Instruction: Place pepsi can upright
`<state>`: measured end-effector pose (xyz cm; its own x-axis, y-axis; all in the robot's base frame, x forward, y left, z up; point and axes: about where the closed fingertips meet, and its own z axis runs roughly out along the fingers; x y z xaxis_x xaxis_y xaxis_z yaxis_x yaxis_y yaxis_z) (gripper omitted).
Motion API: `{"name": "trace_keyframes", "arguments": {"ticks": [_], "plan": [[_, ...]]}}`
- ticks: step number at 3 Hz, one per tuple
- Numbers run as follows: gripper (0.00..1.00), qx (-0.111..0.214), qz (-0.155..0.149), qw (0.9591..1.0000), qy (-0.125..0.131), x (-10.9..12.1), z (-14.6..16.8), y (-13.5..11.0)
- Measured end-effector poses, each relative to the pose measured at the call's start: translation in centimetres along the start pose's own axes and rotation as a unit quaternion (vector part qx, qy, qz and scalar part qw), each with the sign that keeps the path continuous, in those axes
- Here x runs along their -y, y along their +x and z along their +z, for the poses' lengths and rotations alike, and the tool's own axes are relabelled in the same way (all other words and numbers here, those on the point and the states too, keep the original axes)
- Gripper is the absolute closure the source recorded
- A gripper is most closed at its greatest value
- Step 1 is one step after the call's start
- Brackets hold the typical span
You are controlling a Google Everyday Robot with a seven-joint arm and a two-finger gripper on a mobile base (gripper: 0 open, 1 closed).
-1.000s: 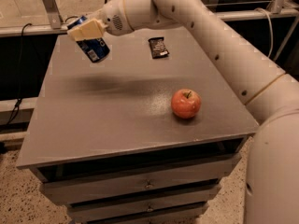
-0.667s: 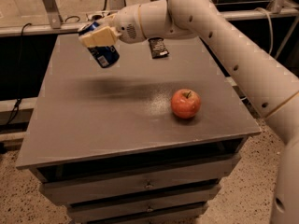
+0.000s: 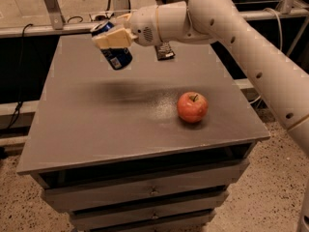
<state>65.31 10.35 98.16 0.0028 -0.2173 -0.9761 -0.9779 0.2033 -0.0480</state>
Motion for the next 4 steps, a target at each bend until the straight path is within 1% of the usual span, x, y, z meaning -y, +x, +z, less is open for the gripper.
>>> {"name": "trace_keyframes", "arguments": {"ticks": [1,2,3,4], "plan": [[1.0,0.013,-0.027,0.9994,0.019,0.3,-4.7,-0.5],[1.0,0.036,-0.048,0.9976,0.035,0.9,-10.3,0.0],[1.0,0.072,-0.046,0.9952,0.047,1.6,-14.7,1.6],[1.0,0.105,-0.035,0.9927,0.05,2.7,-17.8,4.3]]}}
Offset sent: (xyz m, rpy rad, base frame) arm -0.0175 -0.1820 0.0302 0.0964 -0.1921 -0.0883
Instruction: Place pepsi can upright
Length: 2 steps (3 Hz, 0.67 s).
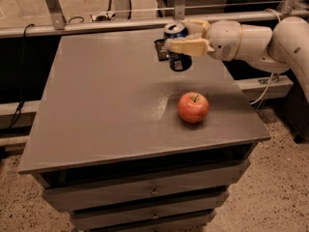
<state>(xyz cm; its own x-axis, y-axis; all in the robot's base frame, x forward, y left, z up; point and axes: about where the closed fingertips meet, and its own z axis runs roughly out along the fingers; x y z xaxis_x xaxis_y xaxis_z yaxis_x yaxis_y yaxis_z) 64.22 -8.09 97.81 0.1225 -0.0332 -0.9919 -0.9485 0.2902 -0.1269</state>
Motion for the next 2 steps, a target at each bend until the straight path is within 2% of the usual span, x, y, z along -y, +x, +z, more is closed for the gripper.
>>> {"name": "trace_keyframes", "arguments": {"ticks": [2], "plan": [[1.0,0.043,0.02,0.9988,-0.017,2.5,-2.8,3.9]]}}
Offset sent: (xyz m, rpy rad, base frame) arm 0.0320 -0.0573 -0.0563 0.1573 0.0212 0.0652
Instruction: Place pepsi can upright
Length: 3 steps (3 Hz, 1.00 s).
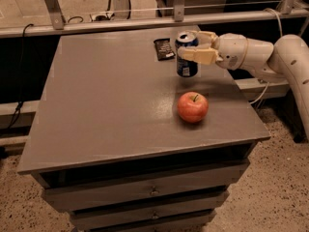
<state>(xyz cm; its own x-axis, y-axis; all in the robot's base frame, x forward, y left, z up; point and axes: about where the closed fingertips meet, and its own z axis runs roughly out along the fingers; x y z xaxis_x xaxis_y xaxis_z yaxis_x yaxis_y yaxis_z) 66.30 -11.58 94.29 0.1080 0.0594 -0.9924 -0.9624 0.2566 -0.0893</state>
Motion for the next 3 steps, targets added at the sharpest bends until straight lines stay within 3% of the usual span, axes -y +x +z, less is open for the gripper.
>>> {"name": "trace_keyframes", "arguments": {"ticks": [2,3], "plan": [[0.58,0.054,0.015,0.9984,0.001,0.0,-1.4,2.0],[0.36,0.057,0.022,0.9981,0.004,-0.2,-1.8,2.6]]}}
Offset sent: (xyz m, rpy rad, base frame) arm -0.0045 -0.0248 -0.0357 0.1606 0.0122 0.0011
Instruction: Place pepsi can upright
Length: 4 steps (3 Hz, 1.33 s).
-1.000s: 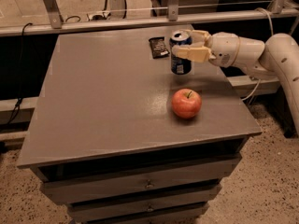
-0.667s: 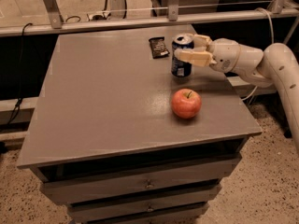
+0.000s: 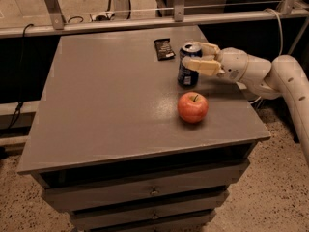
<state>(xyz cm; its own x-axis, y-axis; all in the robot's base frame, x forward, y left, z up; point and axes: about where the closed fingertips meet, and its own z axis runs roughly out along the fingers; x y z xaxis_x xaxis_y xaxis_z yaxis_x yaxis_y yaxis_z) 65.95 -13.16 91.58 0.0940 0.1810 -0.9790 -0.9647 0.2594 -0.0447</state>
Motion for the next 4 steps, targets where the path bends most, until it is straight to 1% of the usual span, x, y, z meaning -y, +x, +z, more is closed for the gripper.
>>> {"name": "trace_keyframes", "arguments": {"ticks": [1,2,3,4], "plan": [[0.12,-0.005,0.004,1.0,0.006,-0.2,-0.5,-0.1],[0.0,-0.021,0.003,0.9997,0.015,-0.3,-1.0,-0.7],[0.0,-0.048,-0.004,0.9984,0.03,-1.0,-2.1,-2.3],[0.0,-0.086,-0.029,0.994,0.061,-2.6,-4.2,-6.3]]}}
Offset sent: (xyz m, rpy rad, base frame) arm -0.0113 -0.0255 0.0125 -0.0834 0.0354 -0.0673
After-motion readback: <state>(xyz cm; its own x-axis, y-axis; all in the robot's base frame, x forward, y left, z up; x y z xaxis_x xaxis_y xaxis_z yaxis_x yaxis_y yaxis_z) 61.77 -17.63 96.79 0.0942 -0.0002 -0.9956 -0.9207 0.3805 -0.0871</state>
